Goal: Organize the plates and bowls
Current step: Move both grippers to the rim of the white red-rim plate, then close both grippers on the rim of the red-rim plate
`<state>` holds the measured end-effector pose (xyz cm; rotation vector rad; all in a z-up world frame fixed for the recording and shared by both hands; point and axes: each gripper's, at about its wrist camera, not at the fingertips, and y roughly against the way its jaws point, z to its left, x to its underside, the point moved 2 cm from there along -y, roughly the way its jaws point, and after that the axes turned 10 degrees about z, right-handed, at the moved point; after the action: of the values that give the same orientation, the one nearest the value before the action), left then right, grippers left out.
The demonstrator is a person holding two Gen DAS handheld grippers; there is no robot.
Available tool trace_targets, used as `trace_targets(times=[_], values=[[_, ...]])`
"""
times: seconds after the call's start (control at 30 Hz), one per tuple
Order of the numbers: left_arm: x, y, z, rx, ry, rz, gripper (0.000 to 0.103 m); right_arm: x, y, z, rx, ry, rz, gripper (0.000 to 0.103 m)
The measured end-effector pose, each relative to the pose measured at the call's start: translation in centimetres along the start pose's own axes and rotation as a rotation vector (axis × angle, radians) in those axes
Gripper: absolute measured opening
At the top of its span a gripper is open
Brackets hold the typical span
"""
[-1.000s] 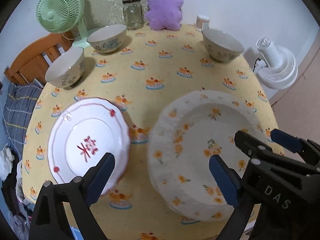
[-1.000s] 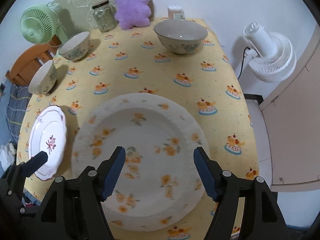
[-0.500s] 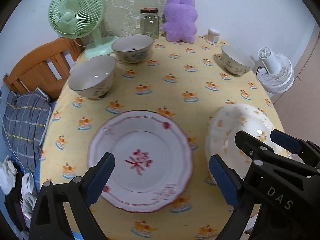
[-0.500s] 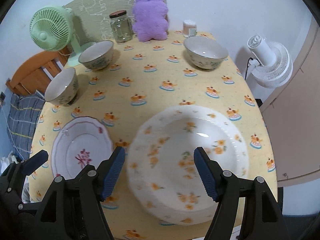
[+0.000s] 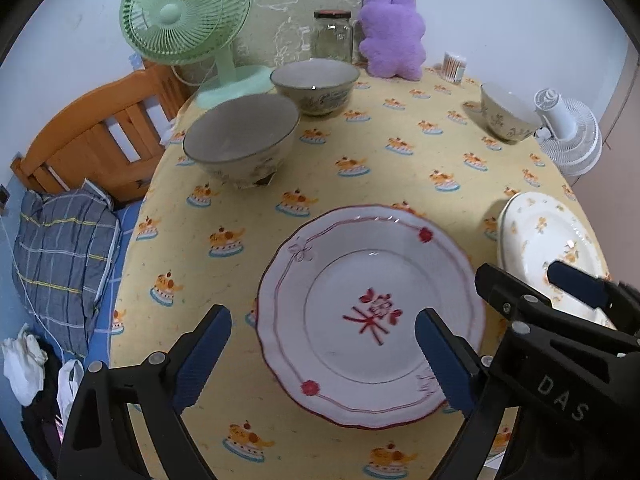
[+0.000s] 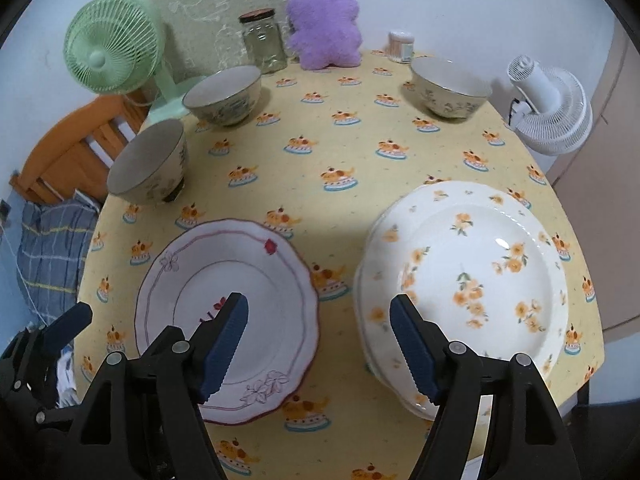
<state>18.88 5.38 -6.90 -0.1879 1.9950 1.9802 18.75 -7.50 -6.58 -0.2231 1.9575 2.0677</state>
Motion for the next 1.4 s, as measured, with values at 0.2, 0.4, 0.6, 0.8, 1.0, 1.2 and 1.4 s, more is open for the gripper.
trace_targets(times=[0.2,0.4,0.6,0.8,1.0,1.2,1.4], values=[[0.3,-2.0,1.0,0.009,0.006,0.02,0.085,-0.1,-1.8,1.6,0.007,0.045,0.019,0.076],[0.1,-3.8,1.2,-0.008,0.026,0.041,0.081,-0.3,-3.6,2.1,0.0,0.049,0.036,0.073],[-0.2,-5.4,1.6,-0.012,0.053,0.076,0.076,-0.9,-5.4,2.5,0.007,0.062,0.076,0.066],[-0.6,-6.6,1.8,-0.017,0.054,0.108,0.063,-1.4,-6.8,2.5,0.015,0.06,0.112,0.064],[-0.8,-6.7,1.8,-0.019,0.065,0.114,0.064,-2.1,-7.7,2.6,0.042,0.065,0.137,0.061],[-1.4,-7.0,1.8,-0.019,0.074,0.123,0.065,-2.8,-8.9,2.5,0.03,0.069,0.16,0.061],[-1.9,-7.2,1.7,-0.024,0.07,0.125,0.065,-3.4,-9.2,2.7,0.026,0.077,0.168,0.06]])
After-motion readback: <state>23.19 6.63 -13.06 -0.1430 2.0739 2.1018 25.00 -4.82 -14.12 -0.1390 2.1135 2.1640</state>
